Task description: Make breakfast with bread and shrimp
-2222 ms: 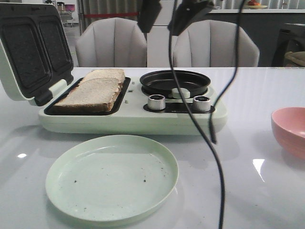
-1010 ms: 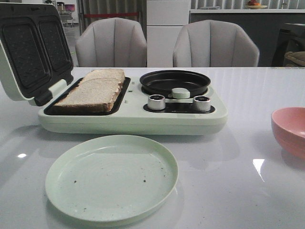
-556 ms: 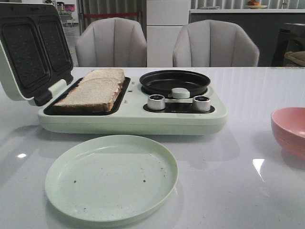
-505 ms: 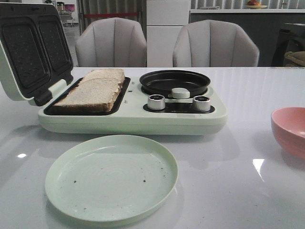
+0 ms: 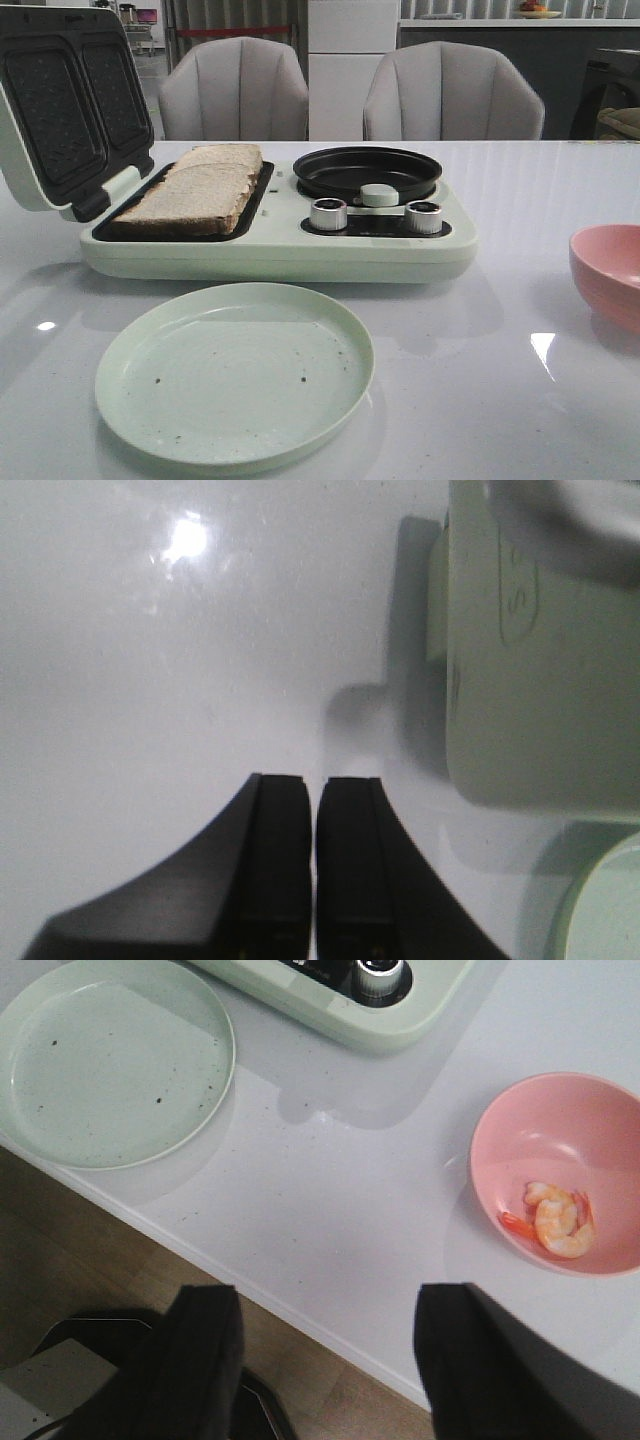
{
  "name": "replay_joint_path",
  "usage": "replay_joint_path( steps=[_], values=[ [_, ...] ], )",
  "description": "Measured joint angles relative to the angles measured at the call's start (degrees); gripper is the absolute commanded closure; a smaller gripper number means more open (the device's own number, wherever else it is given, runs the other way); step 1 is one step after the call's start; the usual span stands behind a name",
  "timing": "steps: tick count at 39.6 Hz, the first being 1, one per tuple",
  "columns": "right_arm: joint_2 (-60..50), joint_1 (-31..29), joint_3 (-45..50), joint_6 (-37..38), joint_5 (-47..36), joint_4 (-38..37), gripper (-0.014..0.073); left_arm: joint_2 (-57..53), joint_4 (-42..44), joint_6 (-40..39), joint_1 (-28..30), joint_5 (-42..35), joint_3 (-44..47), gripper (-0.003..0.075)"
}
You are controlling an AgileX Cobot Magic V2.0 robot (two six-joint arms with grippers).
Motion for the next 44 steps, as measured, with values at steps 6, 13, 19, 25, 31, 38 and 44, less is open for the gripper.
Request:
replay_joint_path(
  steps=[6, 13, 19, 25, 31, 38, 44],
  values=[
    [0.00, 0.00, 0.00, 0.00, 0.00, 0.00, 0.0108, 6.07, -1.24, 0.04, -0.55, -1.20, -7.30, 0.0619],
    [0.00, 0.00, 0.00, 0.00, 0.00, 0.00, 0.0108, 11.96, -2.41, 0.04, -1.14, -3.75, -13.76, 0.0619],
    [0.00, 0.00, 0.00, 0.00, 0.00, 0.00, 0.0108, 15.46, -2.94, 0.04, -2.36, -3.88, -18.01, 0.0619],
    [0.00, 0.00, 0.00, 0.00, 0.00, 0.00, 0.0108, 16.71, -3.26, 0.04, -5.11, -1.14, -21.17, 0.0619],
    [0.00, 0.00, 0.00, 0.00, 0.00, 0.00, 0.0108, 16.71, -5.68, 0.15, -7.16, 2.95, -23.96, 0.0619],
    [0.00, 0.00, 0.00, 0.00, 0.00, 0.00, 0.0108, 16.71, -8.13, 2.12, -10.18, 7.54, -25.09, 0.0619],
    [0.00, 0.00, 0.00, 0.09, 0.00, 0.00, 0.0108, 14.60, -8.41, 3.14, -14.07, 8.24, -22.70, 0.0619]
  ],
)
